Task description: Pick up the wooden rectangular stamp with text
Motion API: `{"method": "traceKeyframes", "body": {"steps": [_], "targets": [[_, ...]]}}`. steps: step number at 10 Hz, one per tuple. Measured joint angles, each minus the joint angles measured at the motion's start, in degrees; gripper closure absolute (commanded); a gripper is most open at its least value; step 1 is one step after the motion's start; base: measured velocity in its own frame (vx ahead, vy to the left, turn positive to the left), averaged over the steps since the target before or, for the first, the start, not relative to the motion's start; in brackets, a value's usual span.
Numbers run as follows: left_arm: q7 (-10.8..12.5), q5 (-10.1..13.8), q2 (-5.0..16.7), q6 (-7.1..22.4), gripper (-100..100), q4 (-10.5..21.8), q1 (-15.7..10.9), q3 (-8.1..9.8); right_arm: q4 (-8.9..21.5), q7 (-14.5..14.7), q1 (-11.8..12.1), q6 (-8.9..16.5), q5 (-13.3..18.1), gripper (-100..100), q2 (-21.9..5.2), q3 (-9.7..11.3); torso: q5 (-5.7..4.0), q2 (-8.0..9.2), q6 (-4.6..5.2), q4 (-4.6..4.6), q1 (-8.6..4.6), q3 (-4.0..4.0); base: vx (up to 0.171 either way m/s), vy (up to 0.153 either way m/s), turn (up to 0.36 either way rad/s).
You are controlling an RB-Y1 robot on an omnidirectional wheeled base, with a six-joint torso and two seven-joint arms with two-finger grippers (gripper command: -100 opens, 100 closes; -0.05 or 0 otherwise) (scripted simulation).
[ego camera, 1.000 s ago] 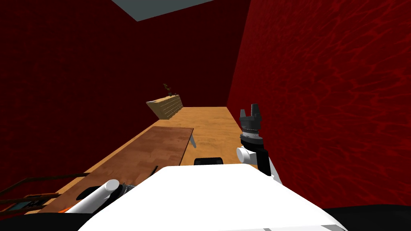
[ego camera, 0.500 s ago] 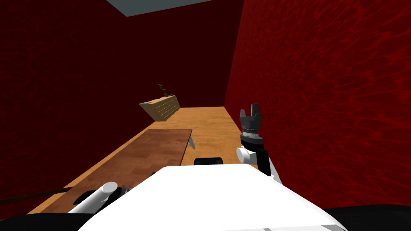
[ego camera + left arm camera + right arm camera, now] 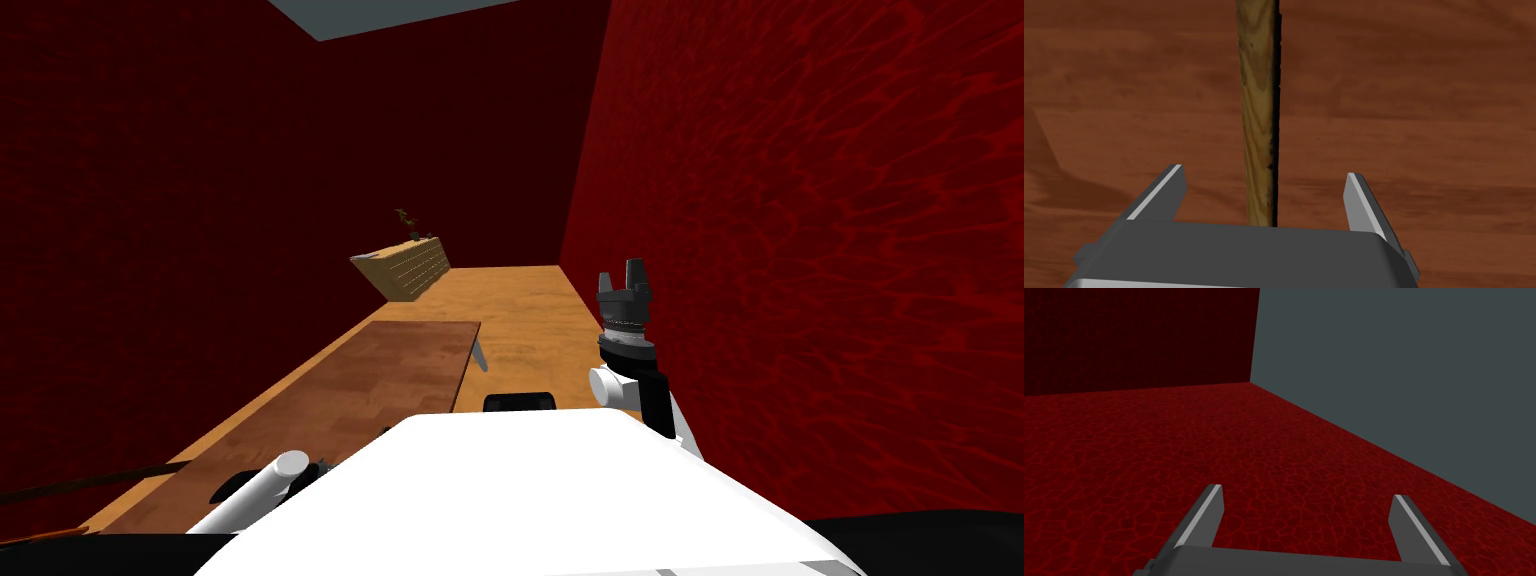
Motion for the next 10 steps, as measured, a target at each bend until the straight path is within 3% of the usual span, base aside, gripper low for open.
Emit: {"method": "traceKeyframes", "body": {"steps": [1, 5, 6, 7, 9, 10], "targets": [[-0.1, -0.02, -0.04, -0.24, 100, 0.12, -0.03, -0.03, 0.0, 0.0, 0.0, 0.0, 0.0, 0, 0.0, 0.0, -0.02, -0.01, 0.0, 0.0, -0.05, 0.0, 0.0, 0.0, 0.0], [-0.04, 0.01, -0.08, -0.14, 100, 0.12, -0.02, -0.03, 0.0, 0.0, 0.0, 0.0, 0.0, 0, 0.0, 0.0, 0.02, -0.03, 0.03, 0.0, 0.05, -0.01, 0.0, 0.0, 0.0], [-0.04, 0.01, -0.08, -0.14, 0, 0.13, -0.02, -0.03, 0.0, 0.0, 0.0, 0.0, 0.0, 0, 0.0, 0.0, 0.02, -0.03, 0.03, 0.0, 0.05, -0.02, 0.0, 0.0, 0.0], [-0.04, 0.01, -0.08, -0.14, 100, 0.13, -0.02, -0.03, 0.0, 0.0, 0.0, 0.0, 0.0, 0, 0.0, 0.0, 0.02, -0.03, 0.03, 0.0, 0.05, -0.02, 0.007, -0.025, -0.035], [0.8, 0.74, 1.05, 2.5, 100, -2.57, 1.34, 0.9, 0.0, 0.0, 0.0, 0.0, 0.0, 0, 0.01, 0.01, -0.05, -0.08, 0.03, -0.01, -0.12, -0.04, 0.01, -0.028, -0.018], [0.87, 0.78, 1.13, 2.77, 0, -2.71, 1.38, 0.95, 0.0, 0.0, 0.0, 0.0, 0.0, 0, 0.0, 0.0, -0.01, -0.07, 0.01, -0.02, -0.06, -0.04, 0.0, 0.0, 0.0]]}}
